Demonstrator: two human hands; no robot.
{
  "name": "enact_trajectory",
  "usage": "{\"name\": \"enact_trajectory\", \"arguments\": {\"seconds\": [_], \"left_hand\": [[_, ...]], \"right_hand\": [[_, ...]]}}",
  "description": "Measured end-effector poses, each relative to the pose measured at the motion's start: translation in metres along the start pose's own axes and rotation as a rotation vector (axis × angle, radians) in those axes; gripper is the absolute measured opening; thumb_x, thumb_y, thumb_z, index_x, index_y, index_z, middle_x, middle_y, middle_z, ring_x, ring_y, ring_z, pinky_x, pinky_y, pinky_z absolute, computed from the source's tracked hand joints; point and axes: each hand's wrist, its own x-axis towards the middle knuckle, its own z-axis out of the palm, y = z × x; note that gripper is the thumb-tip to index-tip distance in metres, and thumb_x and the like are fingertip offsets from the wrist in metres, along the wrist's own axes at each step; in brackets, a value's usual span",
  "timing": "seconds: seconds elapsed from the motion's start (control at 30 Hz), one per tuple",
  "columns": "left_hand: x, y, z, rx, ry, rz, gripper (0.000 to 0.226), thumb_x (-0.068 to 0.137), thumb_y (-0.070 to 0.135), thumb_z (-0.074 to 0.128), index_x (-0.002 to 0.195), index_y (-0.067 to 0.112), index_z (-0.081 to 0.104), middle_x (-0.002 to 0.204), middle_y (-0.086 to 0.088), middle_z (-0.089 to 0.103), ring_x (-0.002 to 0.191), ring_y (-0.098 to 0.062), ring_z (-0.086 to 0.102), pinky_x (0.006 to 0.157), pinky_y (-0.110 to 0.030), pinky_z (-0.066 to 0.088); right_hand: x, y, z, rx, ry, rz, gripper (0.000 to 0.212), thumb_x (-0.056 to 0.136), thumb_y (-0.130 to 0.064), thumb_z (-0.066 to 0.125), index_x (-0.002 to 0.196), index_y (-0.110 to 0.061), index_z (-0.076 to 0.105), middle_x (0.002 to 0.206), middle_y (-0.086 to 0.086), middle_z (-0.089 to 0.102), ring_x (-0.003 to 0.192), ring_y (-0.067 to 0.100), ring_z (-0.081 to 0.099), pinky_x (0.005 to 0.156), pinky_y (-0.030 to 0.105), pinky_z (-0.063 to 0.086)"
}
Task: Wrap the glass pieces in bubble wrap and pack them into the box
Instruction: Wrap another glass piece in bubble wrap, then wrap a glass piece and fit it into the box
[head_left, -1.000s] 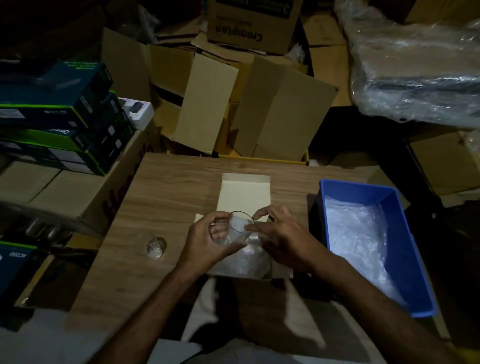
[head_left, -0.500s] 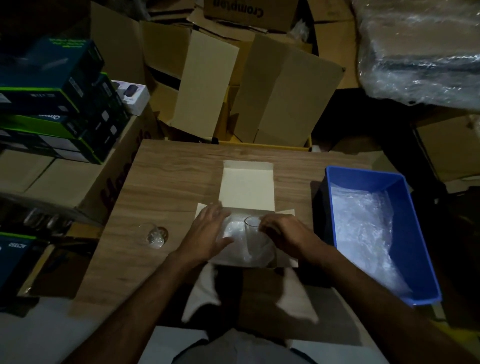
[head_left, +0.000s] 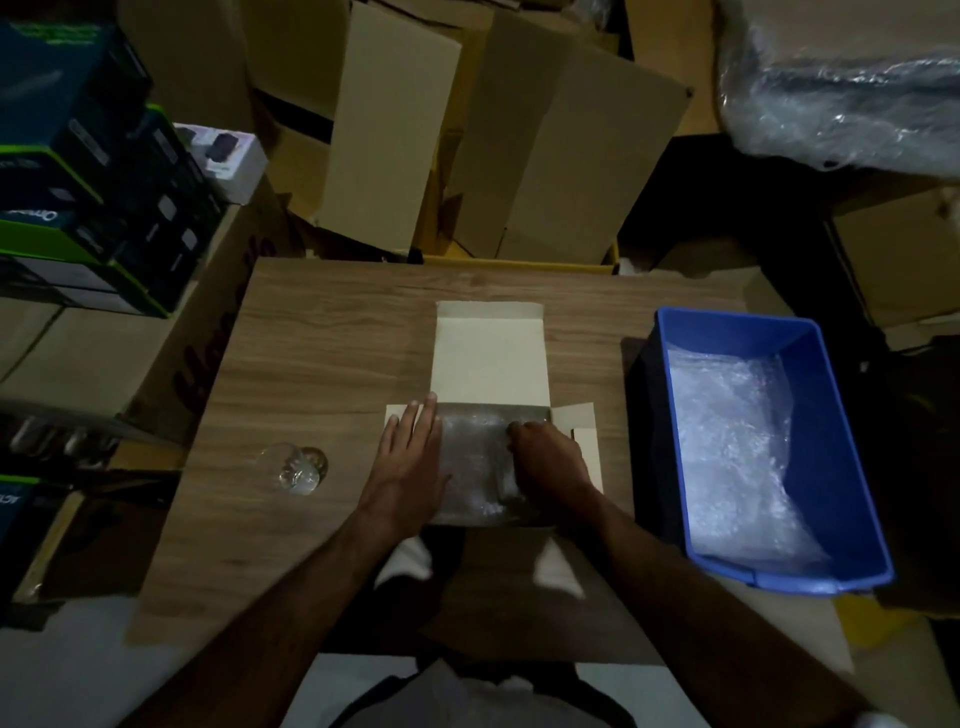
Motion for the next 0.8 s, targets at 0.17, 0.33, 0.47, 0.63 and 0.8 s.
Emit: {"name": "enact_trajectory", "arguments": {"seconds": [0.17, 0.33, 0.47, 0.63, 0.8], "left_hand": [[0.000, 0.000, 0.002, 0.051, -0.007, 0.001, 0.082, 0.086, 0.037, 0.070, 0.153, 0.001, 0.038, 0.167, -0.021, 0.017, 0.152, -0.039, 0.024, 0.121, -0.054, 0.026], [0.001, 0.003, -0.002, 0.070, 0.017, 0.035, 0.083, 0.090, 0.044, 0.064, 0.156, 0.003, 0.034, 0.166, -0.023, 0.015, 0.154, -0.040, 0.019, 0.121, -0.056, 0.025], [0.010, 0.017, -0.014, 0.007, 0.059, 0.093, 0.082, 0.093, 0.043, 0.063, 0.157, 0.004, 0.029, 0.166, -0.024, 0.017, 0.153, -0.041, 0.019, 0.121, -0.058, 0.025], [0.026, 0.049, -0.024, -0.092, 0.077, 0.127, 0.079, 0.094, 0.040, 0.062, 0.158, 0.008, 0.028, 0.167, -0.022, 0.013, 0.155, -0.039, 0.015, 0.124, -0.056, 0.020], [0.038, 0.107, -0.030, -0.117, 0.132, 0.141, 0.075, 0.095, 0.045, 0.053, 0.158, 0.010, 0.030, 0.168, -0.021, 0.013, 0.155, -0.036, 0.018, 0.125, -0.051, 0.017]], "right_hand": [[-0.001, 0.001, 0.009, -0.065, 0.013, -0.016, 0.031, 0.100, -0.017, 0.056, 0.130, -0.010, 0.057, 0.127, 0.011, 0.063, 0.114, 0.025, 0.061, 0.090, 0.036, 0.055], [-0.017, 0.003, 0.008, -0.028, 0.221, -0.081, 0.045, 0.094, -0.018, 0.065, 0.137, -0.007, 0.057, 0.134, 0.014, 0.061, 0.119, 0.029, 0.061, 0.094, 0.036, 0.055], [-0.030, 0.011, -0.010, 0.044, 0.300, -0.073, 0.061, 0.096, -0.024, 0.060, 0.152, -0.007, 0.043, 0.158, 0.019, 0.040, 0.147, 0.033, 0.037, 0.121, 0.046, 0.033], [-0.055, 0.032, -0.033, 0.059, 0.442, -0.027, 0.064, 0.093, -0.025, 0.064, 0.150, -0.001, 0.045, 0.157, 0.028, 0.038, 0.145, 0.043, 0.038, 0.118, 0.054, 0.034], [-0.086, 0.075, -0.041, 0.074, 0.537, 0.104, 0.064, 0.097, -0.032, 0.056, 0.155, -0.010, 0.038, 0.162, 0.019, 0.033, 0.150, 0.033, 0.031, 0.122, 0.047, 0.028]]}}
